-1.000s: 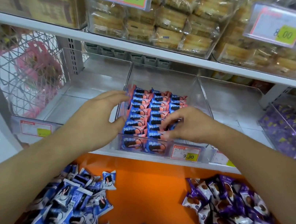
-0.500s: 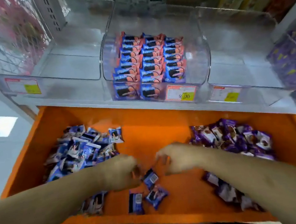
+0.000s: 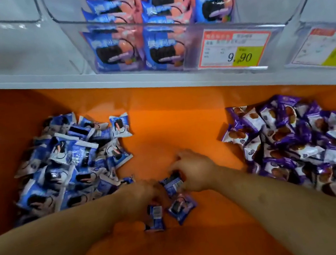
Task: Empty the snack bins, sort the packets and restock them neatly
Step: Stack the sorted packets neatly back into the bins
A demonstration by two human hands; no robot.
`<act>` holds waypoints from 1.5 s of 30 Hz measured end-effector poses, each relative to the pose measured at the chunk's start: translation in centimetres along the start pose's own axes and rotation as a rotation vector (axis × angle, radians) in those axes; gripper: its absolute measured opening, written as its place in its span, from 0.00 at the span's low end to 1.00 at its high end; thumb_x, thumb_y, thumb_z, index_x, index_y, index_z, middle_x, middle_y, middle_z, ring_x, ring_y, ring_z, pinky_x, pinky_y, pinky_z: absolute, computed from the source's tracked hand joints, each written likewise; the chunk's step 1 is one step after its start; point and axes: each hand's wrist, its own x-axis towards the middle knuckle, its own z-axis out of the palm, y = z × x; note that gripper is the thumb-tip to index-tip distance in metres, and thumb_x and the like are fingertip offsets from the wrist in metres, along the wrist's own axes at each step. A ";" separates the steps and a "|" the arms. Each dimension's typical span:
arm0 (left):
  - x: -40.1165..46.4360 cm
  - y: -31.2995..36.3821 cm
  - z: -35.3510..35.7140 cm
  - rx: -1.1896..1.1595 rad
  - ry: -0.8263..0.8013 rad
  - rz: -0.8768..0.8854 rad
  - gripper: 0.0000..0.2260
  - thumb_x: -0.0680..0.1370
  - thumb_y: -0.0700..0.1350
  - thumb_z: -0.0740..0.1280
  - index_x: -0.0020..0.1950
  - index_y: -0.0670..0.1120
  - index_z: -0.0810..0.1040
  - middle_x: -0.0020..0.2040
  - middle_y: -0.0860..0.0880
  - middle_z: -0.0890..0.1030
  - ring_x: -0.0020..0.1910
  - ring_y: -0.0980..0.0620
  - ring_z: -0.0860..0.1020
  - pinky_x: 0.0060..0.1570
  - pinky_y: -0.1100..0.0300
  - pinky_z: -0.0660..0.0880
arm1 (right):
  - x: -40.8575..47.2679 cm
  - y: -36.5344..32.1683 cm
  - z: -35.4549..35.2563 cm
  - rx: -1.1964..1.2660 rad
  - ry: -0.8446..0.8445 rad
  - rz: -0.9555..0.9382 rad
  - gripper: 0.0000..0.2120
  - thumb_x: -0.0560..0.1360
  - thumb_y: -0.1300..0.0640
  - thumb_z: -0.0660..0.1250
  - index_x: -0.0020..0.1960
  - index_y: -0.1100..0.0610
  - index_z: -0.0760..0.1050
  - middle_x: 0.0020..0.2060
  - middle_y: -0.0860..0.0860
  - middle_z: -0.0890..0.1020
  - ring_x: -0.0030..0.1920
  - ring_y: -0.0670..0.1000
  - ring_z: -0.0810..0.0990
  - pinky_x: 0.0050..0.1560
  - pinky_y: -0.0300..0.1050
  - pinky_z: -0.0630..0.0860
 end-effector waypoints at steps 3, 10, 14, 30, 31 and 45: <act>0.5 0.3 0.5 0.042 -0.008 -0.047 0.25 0.73 0.50 0.79 0.69 0.54 0.77 0.68 0.54 0.72 0.64 0.52 0.75 0.60 0.56 0.76 | -0.1 0.6 0.3 0.020 0.069 0.006 0.20 0.71 0.42 0.77 0.57 0.50 0.77 0.58 0.53 0.73 0.60 0.57 0.72 0.54 0.54 0.76; -2.2 1.5 -2.3 -0.081 0.099 -0.165 0.17 0.73 0.51 0.79 0.56 0.54 0.74 0.50 0.56 0.78 0.46 0.57 0.75 0.42 0.62 0.72 | -4.1 1.4 -3.2 0.188 0.101 0.095 0.14 0.74 0.52 0.78 0.49 0.50 0.72 0.47 0.50 0.79 0.45 0.50 0.76 0.35 0.41 0.65; -6.5 3.7 -6.5 -0.146 0.211 -0.239 0.16 0.73 0.50 0.78 0.51 0.57 0.71 0.48 0.56 0.77 0.44 0.56 0.77 0.43 0.54 0.79 | -8.4 -0.2 -8.1 0.435 0.078 0.155 0.21 0.70 0.51 0.82 0.57 0.48 0.76 0.47 0.47 0.83 0.45 0.50 0.83 0.40 0.46 0.79; -22.1 21.5 -16.9 -0.903 1.122 -0.029 0.11 0.74 0.44 0.78 0.52 0.49 0.80 0.39 0.49 0.86 0.29 0.56 0.78 0.31 0.60 0.77 | -27.8 -11.9 -20.7 1.027 0.581 -0.158 0.16 0.79 0.57 0.74 0.65 0.45 0.79 0.56 0.47 0.87 0.54 0.54 0.87 0.59 0.57 0.83; -22.5 21.9 -17.0 -0.930 1.155 -0.021 0.10 0.74 0.45 0.78 0.52 0.50 0.81 0.39 0.51 0.86 0.29 0.58 0.79 0.31 0.63 0.76 | -28.1 -11.9 -20.8 1.076 0.606 -0.173 0.15 0.80 0.58 0.73 0.66 0.47 0.79 0.55 0.50 0.87 0.54 0.55 0.87 0.60 0.59 0.83; -22.7 21.9 -18.9 -0.917 1.142 0.013 0.10 0.75 0.50 0.77 0.55 0.54 0.82 0.53 0.54 0.86 0.50 0.56 0.86 0.51 0.55 0.81 | -28.7 -9.7 -22.8 1.404 0.704 -0.180 0.12 0.82 0.57 0.67 0.63 0.61 0.81 0.48 0.66 0.86 0.45 0.62 0.86 0.39 0.52 0.79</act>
